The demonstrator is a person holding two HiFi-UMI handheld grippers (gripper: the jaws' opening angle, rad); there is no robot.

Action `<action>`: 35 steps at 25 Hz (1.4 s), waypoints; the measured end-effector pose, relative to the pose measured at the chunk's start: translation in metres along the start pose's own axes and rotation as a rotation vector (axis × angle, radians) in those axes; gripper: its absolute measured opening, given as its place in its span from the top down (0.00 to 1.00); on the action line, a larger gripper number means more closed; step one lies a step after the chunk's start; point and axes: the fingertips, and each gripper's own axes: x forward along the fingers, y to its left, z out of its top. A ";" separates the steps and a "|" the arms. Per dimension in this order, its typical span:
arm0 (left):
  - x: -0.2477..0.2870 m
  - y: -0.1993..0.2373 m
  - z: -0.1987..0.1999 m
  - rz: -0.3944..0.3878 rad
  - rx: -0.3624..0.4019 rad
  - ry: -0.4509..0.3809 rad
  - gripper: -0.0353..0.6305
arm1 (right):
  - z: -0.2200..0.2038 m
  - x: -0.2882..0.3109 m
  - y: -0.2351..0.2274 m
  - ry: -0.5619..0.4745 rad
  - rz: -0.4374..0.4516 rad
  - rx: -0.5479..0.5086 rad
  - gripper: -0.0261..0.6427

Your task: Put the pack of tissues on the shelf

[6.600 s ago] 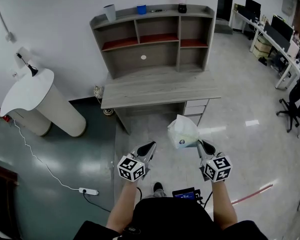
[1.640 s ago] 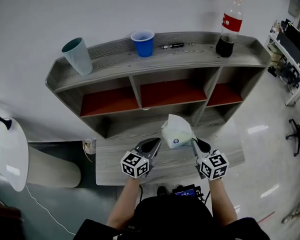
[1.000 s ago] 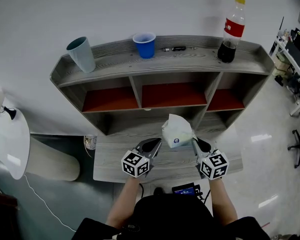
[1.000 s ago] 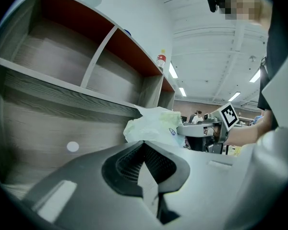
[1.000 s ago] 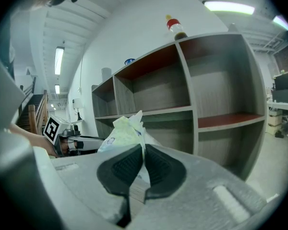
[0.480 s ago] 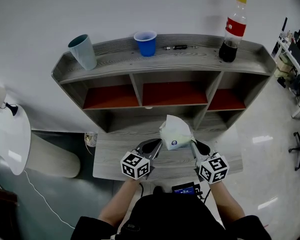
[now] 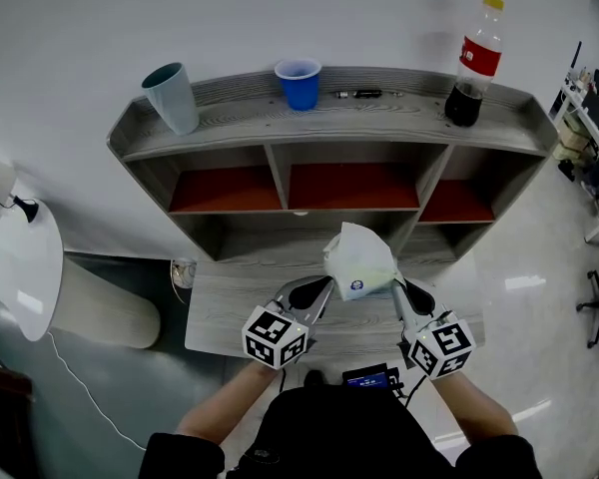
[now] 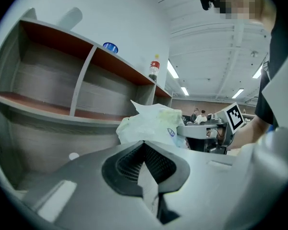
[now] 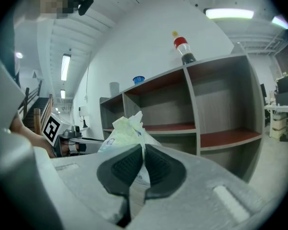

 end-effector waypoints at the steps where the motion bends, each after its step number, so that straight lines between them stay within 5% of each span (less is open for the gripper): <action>1: 0.001 -0.001 0.003 0.000 -0.004 -0.001 0.95 | 0.004 0.000 -0.001 -0.004 0.001 -0.006 0.94; 21: 0.031 0.025 0.083 0.037 0.106 -0.033 0.95 | 0.094 0.039 -0.019 -0.090 0.042 -0.067 0.95; 35: 0.072 0.056 0.101 0.112 0.030 -0.029 0.95 | 0.121 0.082 -0.056 -0.142 -0.011 -0.036 0.95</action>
